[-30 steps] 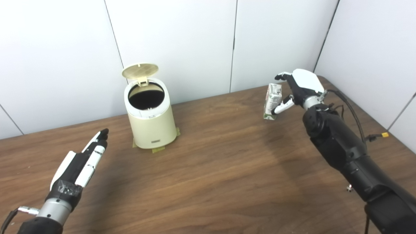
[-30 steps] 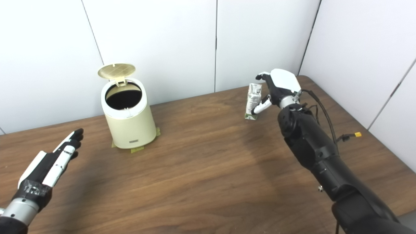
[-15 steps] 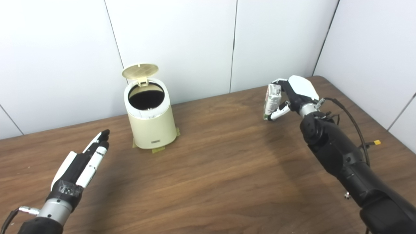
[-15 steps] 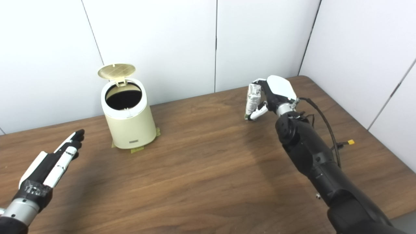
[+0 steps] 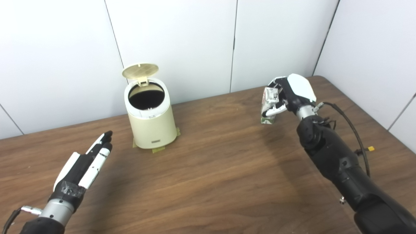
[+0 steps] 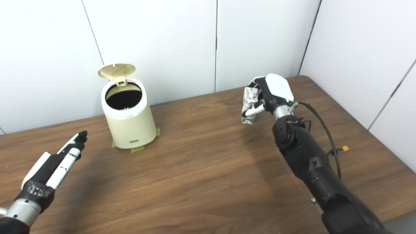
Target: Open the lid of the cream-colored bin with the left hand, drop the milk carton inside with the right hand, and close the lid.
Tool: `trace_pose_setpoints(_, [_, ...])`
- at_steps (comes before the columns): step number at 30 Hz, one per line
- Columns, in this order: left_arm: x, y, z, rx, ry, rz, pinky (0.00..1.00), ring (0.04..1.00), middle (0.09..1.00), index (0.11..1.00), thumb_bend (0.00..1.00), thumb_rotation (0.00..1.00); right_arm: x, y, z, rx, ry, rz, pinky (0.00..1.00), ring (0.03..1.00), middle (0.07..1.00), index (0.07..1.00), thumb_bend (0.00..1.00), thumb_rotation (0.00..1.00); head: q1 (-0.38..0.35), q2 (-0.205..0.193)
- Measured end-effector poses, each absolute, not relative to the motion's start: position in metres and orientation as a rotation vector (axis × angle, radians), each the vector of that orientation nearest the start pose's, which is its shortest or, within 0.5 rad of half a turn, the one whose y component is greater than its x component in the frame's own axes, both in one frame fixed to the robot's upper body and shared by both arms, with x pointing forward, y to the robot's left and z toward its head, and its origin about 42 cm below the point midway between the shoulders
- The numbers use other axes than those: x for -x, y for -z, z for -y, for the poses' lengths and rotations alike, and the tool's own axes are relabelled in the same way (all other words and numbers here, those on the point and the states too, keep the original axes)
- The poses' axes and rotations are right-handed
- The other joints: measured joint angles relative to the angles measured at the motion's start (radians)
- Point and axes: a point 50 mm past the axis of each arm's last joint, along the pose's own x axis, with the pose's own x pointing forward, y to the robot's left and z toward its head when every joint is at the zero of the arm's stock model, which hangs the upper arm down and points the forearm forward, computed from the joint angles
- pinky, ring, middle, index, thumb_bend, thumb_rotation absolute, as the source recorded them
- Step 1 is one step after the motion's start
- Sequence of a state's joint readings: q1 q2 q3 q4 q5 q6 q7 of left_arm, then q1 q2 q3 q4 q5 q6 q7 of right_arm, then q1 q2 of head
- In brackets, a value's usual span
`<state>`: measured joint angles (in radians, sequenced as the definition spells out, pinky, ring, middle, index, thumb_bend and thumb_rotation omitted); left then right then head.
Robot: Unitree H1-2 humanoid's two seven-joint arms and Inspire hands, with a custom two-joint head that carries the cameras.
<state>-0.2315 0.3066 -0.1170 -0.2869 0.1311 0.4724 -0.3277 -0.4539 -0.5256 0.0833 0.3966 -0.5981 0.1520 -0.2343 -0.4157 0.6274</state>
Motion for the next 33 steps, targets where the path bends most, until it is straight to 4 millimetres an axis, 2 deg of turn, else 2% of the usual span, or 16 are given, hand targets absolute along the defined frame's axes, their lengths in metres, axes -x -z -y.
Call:
trace_pose_setpoints(5, [-0.333, -0.207, -0.236, -0.455, 0.379, -0.031, 1.00, 1.000, 1.000, 1.000, 0.34, 0.95, -0.421, -0.195, 0.388, 1.142, 0.355, 0.059, 0.38, 0.378, 0.508, 0.535, 0.51, 0.00, 0.000, 0.000])
trace_pose_setpoints(13, [-0.328, -0.206, -0.235, -0.480, 0.389, -0.031, 1.00, 1.000, 1.000, 1.000, 0.33, 0.98, -0.414, -0.195, 0.384, 1.117, 0.374, 0.085, 0.32, 0.372, 0.505, 0.554, 0.51, 0.00, 0.018, 0.008])
trace_pose_setpoints(19, [-0.327, -0.206, -0.235, -0.478, 0.384, -0.030, 1.00, 1.000, 1.000, 1.000, 0.33, 0.97, -0.406, -0.202, 0.370, 1.114, 0.395, 0.184, 0.34, 0.375, 0.506, 0.552, 0.51, 0.00, 0.081, 0.018])
trace_pose_setpoints(22, [-0.326, -0.204, -0.235, -0.480, 0.379, -0.034, 1.00, 1.000, 1.000, 1.000, 0.35, 0.97, -0.400, -0.215, 0.356, 1.102, 0.391, 0.310, 0.31, 0.385, 0.503, 0.540, 0.49, 0.00, 0.110, 0.018])
trace_pose_setpoints(27, [-0.326, -0.203, -0.232, -0.471, 0.377, -0.034, 0.99, 1.000, 1.000, 1.000, 0.39, 0.98, -0.389, -0.246, 0.312, 1.057, 0.376, 0.493, 0.31, 0.372, 0.491, 0.552, 0.49, 0.00, 0.124, 0.020])
trace_pose_setpoints(33, [-0.326, -0.201, -0.232, -0.477, 0.362, -0.035, 0.99, 1.000, 0.998, 0.990, 0.42, 0.98, -0.384, -0.252, 0.269, 1.008, 0.296, 0.562, 0.32, 0.386, 0.504, 0.545, 0.49, 0.00, 0.153, 0.020])
